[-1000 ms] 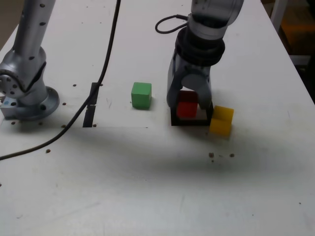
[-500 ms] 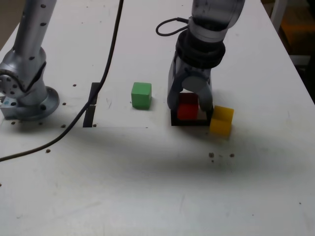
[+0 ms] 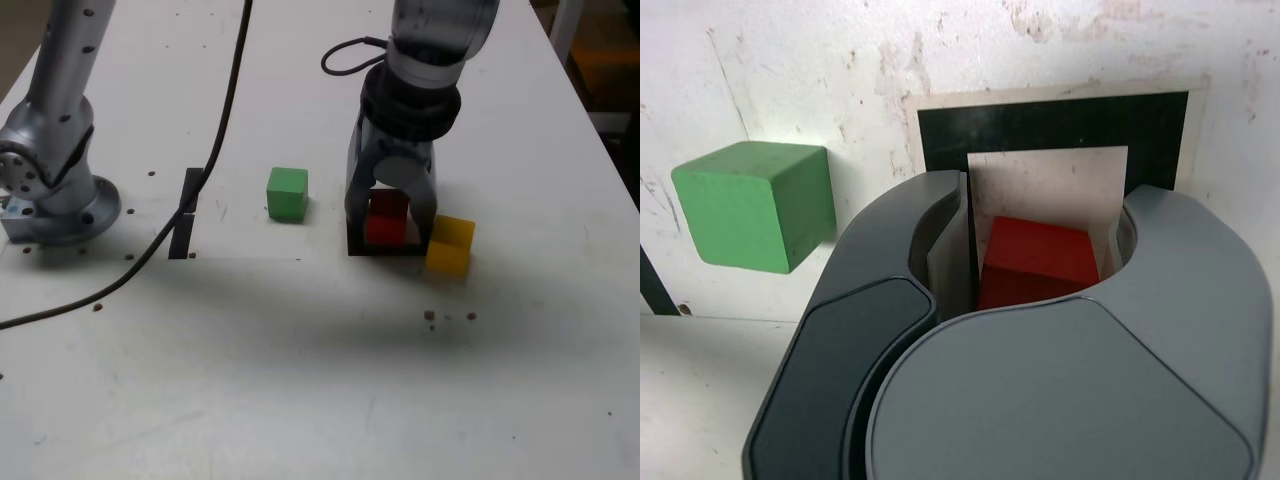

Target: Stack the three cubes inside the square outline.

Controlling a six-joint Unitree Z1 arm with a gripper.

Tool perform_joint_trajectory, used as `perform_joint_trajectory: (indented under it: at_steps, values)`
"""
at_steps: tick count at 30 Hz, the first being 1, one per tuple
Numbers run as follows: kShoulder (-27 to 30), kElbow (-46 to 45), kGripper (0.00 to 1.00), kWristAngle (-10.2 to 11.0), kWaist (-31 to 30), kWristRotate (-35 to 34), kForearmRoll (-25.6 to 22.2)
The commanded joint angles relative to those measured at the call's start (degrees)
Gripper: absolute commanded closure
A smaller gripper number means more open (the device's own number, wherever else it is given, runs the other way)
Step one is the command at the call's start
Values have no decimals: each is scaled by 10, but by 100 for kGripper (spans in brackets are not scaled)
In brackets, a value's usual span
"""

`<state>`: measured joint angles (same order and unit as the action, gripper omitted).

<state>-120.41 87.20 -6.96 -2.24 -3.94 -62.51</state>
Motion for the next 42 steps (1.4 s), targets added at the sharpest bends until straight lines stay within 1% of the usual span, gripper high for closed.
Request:
perform_joint_trajectory:
  at_steps: [1, 6, 10, 18, 24, 27, 31, 36, 42]
  values:
    - [1, -4, 35, 3, 5, 1, 0]
    - [12, -9, 33, 16, 12, -3, -7]
    - [30, -11, 33, 28, 16, -12, -22]
    - [84, 3, 30, 52, 15, -32, -75]
    - [104, 57, 28, 62, -7, -32, -113]
    - [97, 104, 28, 62, -27, -26, -132]
    - [82, 153, 28, 56, -47, -18, -147]
    - [54, 200, 28, 39, -69, -9, -159]
    - [26, 213, 28, 20, -80, -3, -165]
